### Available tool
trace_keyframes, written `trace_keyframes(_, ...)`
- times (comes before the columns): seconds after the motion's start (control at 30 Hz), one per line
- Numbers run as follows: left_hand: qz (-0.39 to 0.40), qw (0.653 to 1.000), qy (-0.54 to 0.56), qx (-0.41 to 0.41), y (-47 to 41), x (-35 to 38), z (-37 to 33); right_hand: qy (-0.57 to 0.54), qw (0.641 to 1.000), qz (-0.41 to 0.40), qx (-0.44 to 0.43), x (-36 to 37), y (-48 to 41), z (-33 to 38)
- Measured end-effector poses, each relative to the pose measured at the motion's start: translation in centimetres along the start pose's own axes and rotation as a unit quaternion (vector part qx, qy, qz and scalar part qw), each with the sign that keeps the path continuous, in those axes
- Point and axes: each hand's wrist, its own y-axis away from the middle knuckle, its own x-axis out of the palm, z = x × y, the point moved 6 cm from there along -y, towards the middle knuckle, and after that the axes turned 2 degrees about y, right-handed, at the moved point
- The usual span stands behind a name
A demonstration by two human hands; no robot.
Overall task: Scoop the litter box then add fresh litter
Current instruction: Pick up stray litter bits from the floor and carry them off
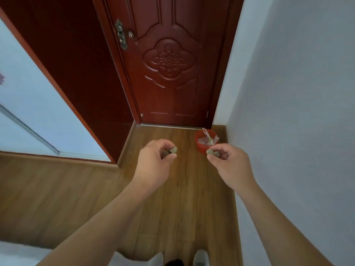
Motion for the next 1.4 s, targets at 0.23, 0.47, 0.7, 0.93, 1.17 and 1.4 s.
trace_keyframes(0.23, -0.010, 1.000, 0.014, -0.002, -14.2, 2.5, 0.2, 0.012, 1.000, 0.017, 0.006, 0.6, -14.3, -0.1)
trace_keyframes(0.47, 0.035, 0.999, 0.026, 0.020, -30.2, 6.7, 2.0, -0.040, 0.997, -0.036, 0.054, 1.4, -28.5, -1.6)
trace_keyframes(0.7, 0.112, 0.992, 0.026, 0.057, -43.2, 12.7, 0.7, -0.070, 0.984, -0.097, 0.129, 0.3, -38.0, -4.8)
trace_keyframes(0.93, 0.166, 0.984, 0.004, 0.069, -53.9, 22.0, 1.7, -0.031, 0.980, -0.095, 0.173, 1.2, -48.0, -12.2)
trace_keyframes(1.17, 0.217, 0.972, -0.005, 0.086, -61.9, 31.9, 6.2, -0.041, 0.974, -0.056, 0.216, 5.2, -56.6, -20.5)
trace_keyframes(1.4, 0.295, 0.953, -0.006, 0.075, -66.3, 43.5, 16.5, -0.009, 0.965, -0.048, 0.258, 12.8, -61.0, -31.0)
